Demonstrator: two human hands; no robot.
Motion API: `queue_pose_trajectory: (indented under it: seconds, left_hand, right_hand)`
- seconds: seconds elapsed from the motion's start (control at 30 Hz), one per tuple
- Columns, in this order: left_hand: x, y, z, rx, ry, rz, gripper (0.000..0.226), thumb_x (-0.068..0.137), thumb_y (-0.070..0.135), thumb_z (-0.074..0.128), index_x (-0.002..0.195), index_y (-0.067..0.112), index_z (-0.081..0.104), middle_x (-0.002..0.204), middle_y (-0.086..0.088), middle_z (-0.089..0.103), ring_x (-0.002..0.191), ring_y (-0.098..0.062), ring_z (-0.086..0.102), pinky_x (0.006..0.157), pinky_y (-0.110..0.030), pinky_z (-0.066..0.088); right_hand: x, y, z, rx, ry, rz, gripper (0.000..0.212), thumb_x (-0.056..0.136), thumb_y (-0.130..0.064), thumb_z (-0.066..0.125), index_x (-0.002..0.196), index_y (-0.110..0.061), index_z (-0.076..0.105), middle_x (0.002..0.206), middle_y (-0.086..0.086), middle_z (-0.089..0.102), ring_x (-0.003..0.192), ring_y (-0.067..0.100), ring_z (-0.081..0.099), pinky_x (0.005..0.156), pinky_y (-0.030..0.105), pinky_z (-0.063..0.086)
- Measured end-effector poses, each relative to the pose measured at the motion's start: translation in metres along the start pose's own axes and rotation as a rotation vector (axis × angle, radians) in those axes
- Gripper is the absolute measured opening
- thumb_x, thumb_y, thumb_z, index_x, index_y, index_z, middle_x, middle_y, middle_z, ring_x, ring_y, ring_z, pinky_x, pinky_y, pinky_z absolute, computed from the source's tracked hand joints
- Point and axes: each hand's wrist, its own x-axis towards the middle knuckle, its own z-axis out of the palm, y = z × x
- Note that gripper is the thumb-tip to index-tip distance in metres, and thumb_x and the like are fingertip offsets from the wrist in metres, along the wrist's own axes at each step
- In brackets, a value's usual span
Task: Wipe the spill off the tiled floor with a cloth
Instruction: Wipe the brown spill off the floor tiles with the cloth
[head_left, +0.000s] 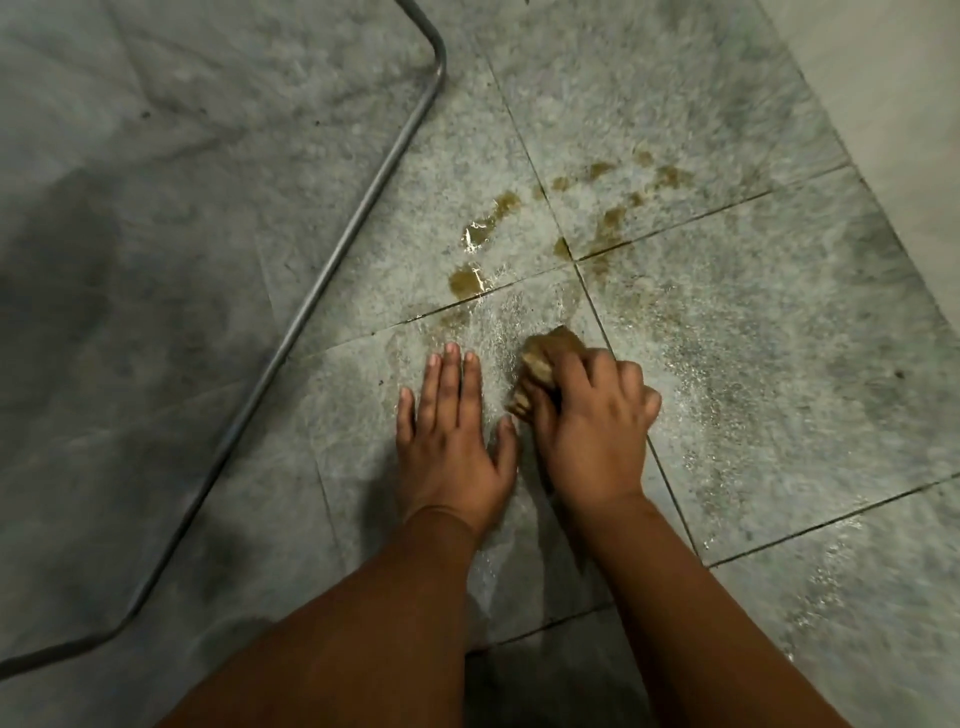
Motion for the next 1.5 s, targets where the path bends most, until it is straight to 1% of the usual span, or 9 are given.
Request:
queue_pose_trajectory:
  seconds: [0.17, 0.3, 0.4, 0.6, 0.77, 0.9, 1.17, 1.3, 1.5]
  left_hand:
    - [0.001, 0.0, 0.001, -0.021, 0.02, 0.011, 0.068, 0.094, 0.047, 0.027, 0.155, 0.019, 0.016, 0.163, 0.001, 0.007, 0.149, -0.012, -0.001, 0.12, -0.045, 0.007]
    - [0.002, 0.002, 0.0, -0.034, 0.036, 0.001, 0.069, 0.094, 0.047, 0.028, 0.154, 0.017, 0.019, 0.162, 0.001, 0.012, 0.149, -0.012, 0.003, 0.119, -0.044, 0.008]
    - [0.002, 0.002, 0.0, -0.025, 0.034, 0.002, 0.07, 0.093, 0.047, 0.03, 0.154, 0.016, 0.019, 0.162, 0.0, 0.012, 0.149, -0.012, 0.004, 0.119, -0.042, 0.007]
    - [0.001, 0.0, 0.002, -0.024, 0.061, 0.002, 0.073, 0.091, 0.049, 0.034, 0.153, 0.013, 0.024, 0.162, -0.003, 0.017, 0.149, -0.014, 0.009, 0.118, -0.043, 0.009]
    - [0.0, 0.002, 0.0, -0.011, 0.053, 0.004, 0.07, 0.093, 0.046, 0.034, 0.154, 0.014, 0.02, 0.162, -0.003, 0.015, 0.149, -0.014, 0.006, 0.119, -0.042, 0.006]
    - [0.001, 0.002, -0.001, -0.015, 0.056, -0.006, 0.07, 0.093, 0.047, 0.034, 0.153, 0.014, 0.023, 0.161, -0.002, 0.017, 0.149, -0.013, 0.008, 0.119, -0.041, 0.006]
    - [0.001, 0.0, 0.001, -0.001, 0.048, -0.002, 0.071, 0.092, 0.047, 0.034, 0.153, 0.013, 0.023, 0.161, -0.004, 0.018, 0.149, -0.014, 0.009, 0.119, -0.043, 0.009]
    - [0.0, 0.001, 0.0, 0.001, 0.041, 0.002, 0.071, 0.094, 0.048, 0.033, 0.154, 0.013, 0.021, 0.161, -0.004, 0.017, 0.149, -0.014, 0.007, 0.118, -0.044, 0.008]
    - [0.001, 0.001, 0.002, 0.008, 0.052, -0.01, 0.07, 0.093, 0.049, 0.036, 0.153, 0.014, 0.023, 0.161, -0.005, 0.02, 0.149, -0.015, 0.01, 0.119, -0.042, 0.007]
  right_hand:
    - [0.095, -0.033, 0.018, 0.045, 0.006, -0.107, 0.031, 0.088, -0.038, 0.057, 0.117, -0.028, 0.055, 0.115, 0.003, 0.055, 0.106, 0.026, 0.045, 0.083, 0.041, 0.029]
    - [0.151, -0.06, 0.031, 0.012, 0.043, -0.094, 0.032, 0.091, -0.04, 0.052, 0.12, -0.028, 0.052, 0.119, 0.001, 0.055, 0.111, 0.025, 0.044, 0.084, 0.041, 0.029]
    - [0.138, -0.059, 0.029, 0.022, 0.032, -0.064, 0.033, 0.09, -0.043, 0.053, 0.118, -0.026, 0.053, 0.117, 0.002, 0.054, 0.11, 0.026, 0.044, 0.085, 0.043, 0.031]
    - [0.067, -0.036, 0.019, 0.051, -0.03, -0.204, 0.035, 0.088, -0.05, 0.055, 0.116, -0.028, 0.057, 0.107, -0.001, 0.054, 0.1, 0.023, 0.044, 0.079, 0.039, 0.029]
    - [0.134, -0.052, 0.028, 0.064, -0.024, -0.267, 0.035, 0.09, -0.048, 0.054, 0.122, -0.033, 0.054, 0.117, -0.001, 0.055, 0.108, 0.021, 0.043, 0.083, 0.037, 0.026]
    - [0.18, -0.063, 0.035, 0.069, 0.02, -0.192, 0.034, 0.089, -0.045, 0.055, 0.12, -0.032, 0.055, 0.118, 0.002, 0.054, 0.111, 0.024, 0.043, 0.08, 0.037, 0.022]
    - [0.106, -0.052, 0.018, 0.122, -0.073, -0.272, 0.036, 0.085, -0.048, 0.06, 0.118, -0.037, 0.053, 0.103, -0.004, 0.052, 0.102, 0.021, 0.043, 0.076, 0.036, 0.024]
    - [0.115, -0.047, 0.019, 0.08, -0.073, -0.323, 0.039, 0.084, -0.054, 0.059, 0.119, -0.039, 0.053, 0.102, -0.005, 0.051, 0.1, 0.019, 0.042, 0.075, 0.035, 0.022]
    - [0.149, -0.07, 0.033, 0.098, 0.001, -0.163, 0.031, 0.083, -0.051, 0.06, 0.112, -0.039, 0.055, 0.108, -0.005, 0.055, 0.105, 0.019, 0.043, 0.076, 0.035, 0.022]
